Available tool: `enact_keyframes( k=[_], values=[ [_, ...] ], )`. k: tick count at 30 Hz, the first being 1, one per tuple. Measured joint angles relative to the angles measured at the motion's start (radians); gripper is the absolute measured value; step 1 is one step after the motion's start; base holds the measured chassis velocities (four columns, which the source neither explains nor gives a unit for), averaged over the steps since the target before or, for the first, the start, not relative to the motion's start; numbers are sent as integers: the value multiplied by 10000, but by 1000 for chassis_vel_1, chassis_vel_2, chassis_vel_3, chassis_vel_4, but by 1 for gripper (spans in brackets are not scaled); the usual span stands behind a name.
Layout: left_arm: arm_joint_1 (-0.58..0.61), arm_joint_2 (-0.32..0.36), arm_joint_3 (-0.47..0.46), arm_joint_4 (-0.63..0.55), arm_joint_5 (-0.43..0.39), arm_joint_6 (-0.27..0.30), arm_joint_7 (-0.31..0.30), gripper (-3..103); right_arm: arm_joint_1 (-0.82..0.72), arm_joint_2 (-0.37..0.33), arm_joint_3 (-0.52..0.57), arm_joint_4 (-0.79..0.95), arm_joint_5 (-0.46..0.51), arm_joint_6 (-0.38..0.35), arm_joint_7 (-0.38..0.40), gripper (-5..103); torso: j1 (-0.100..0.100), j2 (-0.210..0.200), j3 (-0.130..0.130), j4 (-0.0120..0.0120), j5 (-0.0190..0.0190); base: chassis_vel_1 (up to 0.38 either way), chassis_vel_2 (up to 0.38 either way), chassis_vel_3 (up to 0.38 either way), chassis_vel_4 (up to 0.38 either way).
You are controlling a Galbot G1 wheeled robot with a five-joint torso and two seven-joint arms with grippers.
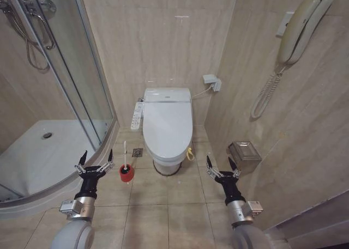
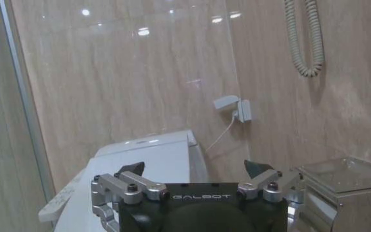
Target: Open the toilet lid, clean the toilet bowl with a toilet brush, close the toilet lid, and flush.
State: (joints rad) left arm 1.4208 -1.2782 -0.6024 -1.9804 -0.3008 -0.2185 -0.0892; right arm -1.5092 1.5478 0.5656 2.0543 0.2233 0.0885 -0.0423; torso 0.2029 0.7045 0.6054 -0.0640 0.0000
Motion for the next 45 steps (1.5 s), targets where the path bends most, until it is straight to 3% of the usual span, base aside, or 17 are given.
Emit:
enact_keyframes(
  k=[45],
  values=[
    [0, 0, 0, 0, 0, 0, 1, 100, 32, -140, 206, 36, 507, 83, -105, 100, -2, 0, 0, -2, 0, -15, 20, 18, -20]
  ],
)
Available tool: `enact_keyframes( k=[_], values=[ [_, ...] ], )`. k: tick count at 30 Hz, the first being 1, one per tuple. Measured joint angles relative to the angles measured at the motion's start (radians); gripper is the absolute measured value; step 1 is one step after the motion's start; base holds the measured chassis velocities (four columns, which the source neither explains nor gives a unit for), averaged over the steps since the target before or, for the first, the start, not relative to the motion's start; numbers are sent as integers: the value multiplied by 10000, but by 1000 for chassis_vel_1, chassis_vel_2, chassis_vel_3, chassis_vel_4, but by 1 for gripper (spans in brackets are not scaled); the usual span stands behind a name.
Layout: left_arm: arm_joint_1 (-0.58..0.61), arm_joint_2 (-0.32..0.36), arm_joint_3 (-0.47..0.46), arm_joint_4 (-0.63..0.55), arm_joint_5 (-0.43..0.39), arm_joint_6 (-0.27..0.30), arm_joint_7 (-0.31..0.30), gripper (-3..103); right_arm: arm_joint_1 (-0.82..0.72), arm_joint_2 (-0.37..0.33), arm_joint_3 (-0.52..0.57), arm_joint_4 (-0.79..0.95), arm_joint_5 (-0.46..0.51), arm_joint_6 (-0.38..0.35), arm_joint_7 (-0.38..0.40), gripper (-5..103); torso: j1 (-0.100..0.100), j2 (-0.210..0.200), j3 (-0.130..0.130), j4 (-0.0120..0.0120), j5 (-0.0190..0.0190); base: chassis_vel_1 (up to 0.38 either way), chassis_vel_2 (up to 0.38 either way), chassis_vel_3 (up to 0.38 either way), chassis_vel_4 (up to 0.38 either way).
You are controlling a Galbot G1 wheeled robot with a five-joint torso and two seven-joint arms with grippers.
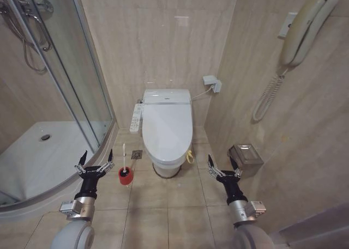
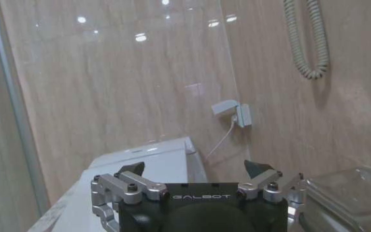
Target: Open the toilet lid, clean the toilet bowl with a toilet brush, close the toilet lid, and flush.
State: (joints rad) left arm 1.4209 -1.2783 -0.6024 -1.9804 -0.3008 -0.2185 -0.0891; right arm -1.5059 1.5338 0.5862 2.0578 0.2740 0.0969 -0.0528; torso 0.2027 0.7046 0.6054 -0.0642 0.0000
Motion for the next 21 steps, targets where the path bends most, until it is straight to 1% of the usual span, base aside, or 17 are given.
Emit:
enact_keyframes(
  k=[1, 4, 8, 13, 21],
  values=[
    [0, 0, 0, 1, 0, 1, 0, 100, 20, -20, 45, -13, 33, 0, -1, 100, 2, -1, 1, 3, 1, -186, 189, 155, -164],
    [-2, 0, 0, 0, 0, 0, 0, 100, 50, -59, 135, -47, 122, 10, -7, 100, 6, -1, 2, 1, -1, -179, 181, 176, -178],
    [-2, 0, 0, 0, 0, 0, -1, 100, 136, -86, 270, -134, 191, 87, 30, 100, 10, -4, 3, 4, 0, -100, 131, 98, -123],
    [0, 0, 0, 0, 0, 0, 0, 100, 169, -98, 404, -208, 184, 71, 91, 100, 0, -2, 0, 0, 1, -6, 7, 8, -16],
    [1, 0, 0, 1, 0, 0, -1, 100, 174, -110, 446, -236, 226, 81, 139, 100, -3, 1, -1, 2, 0, 14, -20, -21, 20]
  ],
)
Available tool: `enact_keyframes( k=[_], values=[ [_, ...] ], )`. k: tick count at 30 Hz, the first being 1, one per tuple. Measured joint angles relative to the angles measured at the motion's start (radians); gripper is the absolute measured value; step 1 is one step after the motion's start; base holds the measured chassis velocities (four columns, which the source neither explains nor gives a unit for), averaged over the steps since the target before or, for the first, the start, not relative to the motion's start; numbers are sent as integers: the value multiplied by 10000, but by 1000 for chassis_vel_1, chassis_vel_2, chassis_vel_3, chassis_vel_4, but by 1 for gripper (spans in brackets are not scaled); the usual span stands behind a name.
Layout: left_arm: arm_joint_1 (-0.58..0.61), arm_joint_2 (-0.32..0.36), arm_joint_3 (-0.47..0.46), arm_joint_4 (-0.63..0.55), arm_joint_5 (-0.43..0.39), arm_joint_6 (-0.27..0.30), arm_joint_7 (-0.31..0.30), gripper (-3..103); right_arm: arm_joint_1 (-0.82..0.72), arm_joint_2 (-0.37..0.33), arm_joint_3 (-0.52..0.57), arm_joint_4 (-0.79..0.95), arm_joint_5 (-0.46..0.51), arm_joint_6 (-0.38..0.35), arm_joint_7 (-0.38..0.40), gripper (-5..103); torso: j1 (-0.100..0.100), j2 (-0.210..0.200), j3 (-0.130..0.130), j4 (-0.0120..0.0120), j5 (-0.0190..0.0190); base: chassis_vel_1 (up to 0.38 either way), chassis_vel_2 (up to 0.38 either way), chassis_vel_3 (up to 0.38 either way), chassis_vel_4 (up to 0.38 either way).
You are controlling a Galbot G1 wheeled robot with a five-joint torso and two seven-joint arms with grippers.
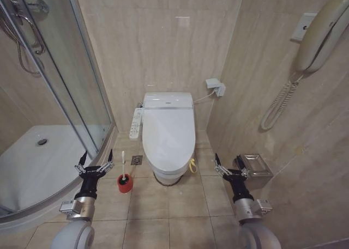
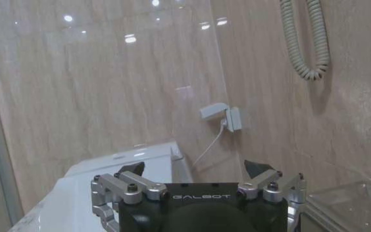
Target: Open the toilet lid, clean the toilet bowl with a toilet brush, close the toilet lid, and flush.
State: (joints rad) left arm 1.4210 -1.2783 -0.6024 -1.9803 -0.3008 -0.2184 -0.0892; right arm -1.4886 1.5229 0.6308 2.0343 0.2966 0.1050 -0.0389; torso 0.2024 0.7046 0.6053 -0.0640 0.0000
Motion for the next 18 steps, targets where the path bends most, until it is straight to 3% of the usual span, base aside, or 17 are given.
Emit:
enact_keyframes(
  k=[18],
  values=[
    [-5, 1, -1, 0, 0, 0, 0, 100, 27, -84, 269, -49, 201, 143, 101, 100, 18, -5, 7, 1, -1, -134, 129, 135, -137]
  ],
)
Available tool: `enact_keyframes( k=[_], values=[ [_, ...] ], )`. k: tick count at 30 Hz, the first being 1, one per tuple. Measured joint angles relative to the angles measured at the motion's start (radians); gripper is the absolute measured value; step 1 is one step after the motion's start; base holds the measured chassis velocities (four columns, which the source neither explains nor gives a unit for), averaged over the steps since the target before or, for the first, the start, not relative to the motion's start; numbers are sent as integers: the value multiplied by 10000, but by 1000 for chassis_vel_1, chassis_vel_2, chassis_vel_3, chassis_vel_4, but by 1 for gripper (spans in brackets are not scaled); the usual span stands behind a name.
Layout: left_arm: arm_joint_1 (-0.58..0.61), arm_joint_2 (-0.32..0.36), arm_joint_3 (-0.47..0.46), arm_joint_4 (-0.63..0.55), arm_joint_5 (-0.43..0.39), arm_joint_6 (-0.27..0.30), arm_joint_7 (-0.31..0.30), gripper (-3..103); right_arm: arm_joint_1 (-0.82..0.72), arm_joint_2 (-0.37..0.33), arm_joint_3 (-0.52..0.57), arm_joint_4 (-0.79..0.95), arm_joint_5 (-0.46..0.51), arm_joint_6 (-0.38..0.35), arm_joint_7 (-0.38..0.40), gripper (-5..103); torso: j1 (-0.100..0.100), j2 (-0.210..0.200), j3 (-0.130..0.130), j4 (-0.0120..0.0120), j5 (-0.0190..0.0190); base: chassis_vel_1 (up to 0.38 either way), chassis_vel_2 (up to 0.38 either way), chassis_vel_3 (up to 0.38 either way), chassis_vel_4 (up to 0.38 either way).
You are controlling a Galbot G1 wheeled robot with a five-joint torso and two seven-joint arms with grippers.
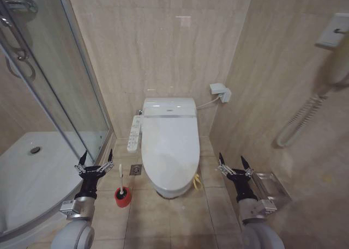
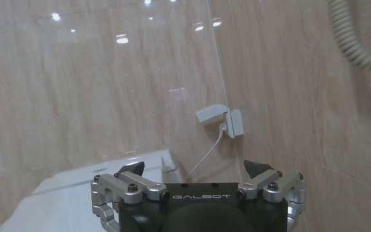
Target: Open the toilet lid, clean the toilet bowl with a toilet brush, close the toilet lid, and flush.
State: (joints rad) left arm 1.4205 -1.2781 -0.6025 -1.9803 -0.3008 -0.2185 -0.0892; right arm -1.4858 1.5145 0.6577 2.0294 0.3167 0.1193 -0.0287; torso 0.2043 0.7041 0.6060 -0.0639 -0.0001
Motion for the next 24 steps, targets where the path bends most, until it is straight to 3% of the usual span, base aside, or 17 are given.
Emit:
enact_keyframes(
  k=[16, 24],
  values=[
    [4, -1, 2, -1, 0, 0, 0, 100, -38, 9, -11, -192, -129, 248, 42, 100, -16, 6, -7, 0, 1, -18, 4, 0, -2],
    [2, -1, 2, -1, 0, 0, 0, 100, -204, -386, -104, -430, -387, 193, 105, 100, -10, 3, -5, -1, 2, -32, 50, 31, -44]
  ],
)
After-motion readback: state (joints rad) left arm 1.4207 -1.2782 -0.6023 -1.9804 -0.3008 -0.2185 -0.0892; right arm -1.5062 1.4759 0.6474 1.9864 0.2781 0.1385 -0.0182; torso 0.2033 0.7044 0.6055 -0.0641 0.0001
